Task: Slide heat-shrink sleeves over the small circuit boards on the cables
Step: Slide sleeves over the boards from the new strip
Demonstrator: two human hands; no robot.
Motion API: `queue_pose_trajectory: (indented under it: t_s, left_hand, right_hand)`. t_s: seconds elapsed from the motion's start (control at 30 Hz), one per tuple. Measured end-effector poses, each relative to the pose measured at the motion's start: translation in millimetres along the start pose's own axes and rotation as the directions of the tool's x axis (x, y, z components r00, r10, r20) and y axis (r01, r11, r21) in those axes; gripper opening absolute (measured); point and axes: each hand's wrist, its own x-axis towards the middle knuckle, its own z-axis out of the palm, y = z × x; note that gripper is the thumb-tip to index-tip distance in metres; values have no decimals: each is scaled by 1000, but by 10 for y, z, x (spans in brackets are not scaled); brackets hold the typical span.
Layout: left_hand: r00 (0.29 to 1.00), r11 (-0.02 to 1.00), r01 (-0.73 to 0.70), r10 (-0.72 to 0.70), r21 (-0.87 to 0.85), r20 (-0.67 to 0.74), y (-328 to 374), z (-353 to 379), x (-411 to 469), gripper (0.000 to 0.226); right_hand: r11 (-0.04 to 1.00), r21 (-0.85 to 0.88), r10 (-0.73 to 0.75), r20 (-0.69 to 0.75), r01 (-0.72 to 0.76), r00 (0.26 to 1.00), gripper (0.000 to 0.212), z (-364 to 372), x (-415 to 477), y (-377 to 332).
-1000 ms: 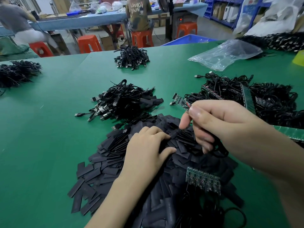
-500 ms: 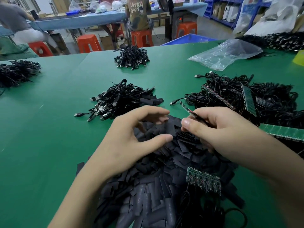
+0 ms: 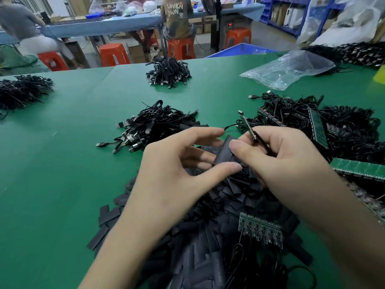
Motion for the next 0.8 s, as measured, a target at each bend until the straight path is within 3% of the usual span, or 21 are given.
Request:
queue_pose_trajectory:
  t_s: [0.07,0.13,0.33,0.47,0.8]
  left_hand:
    - [992,978,-49,72,202,-106,37,93,-8,42]
    - [983,959,-77,118,274,-138,41,129,-11,32]
    - [982,978,-40,76,206,-171,4,-11,21,25]
    - [982,979,-43,78,199,-169,6,-92,31,22]
    - [984,954,-137,161,265,-73,72,-137,22,23]
  right_hand:
    - [997,-66,-33,-24,31,999,32,33,-10,-5]
    - [993,-99,-59,-3,58,998,36,38,-17,-12]
    - [996,74,33,117,-42,993,49,-94,24,-67]
    - [986,-143,-64,169,89,984,44,-209,4,-98]
    - [964,-225,-100,176,139,979,41,-253,0,-109]
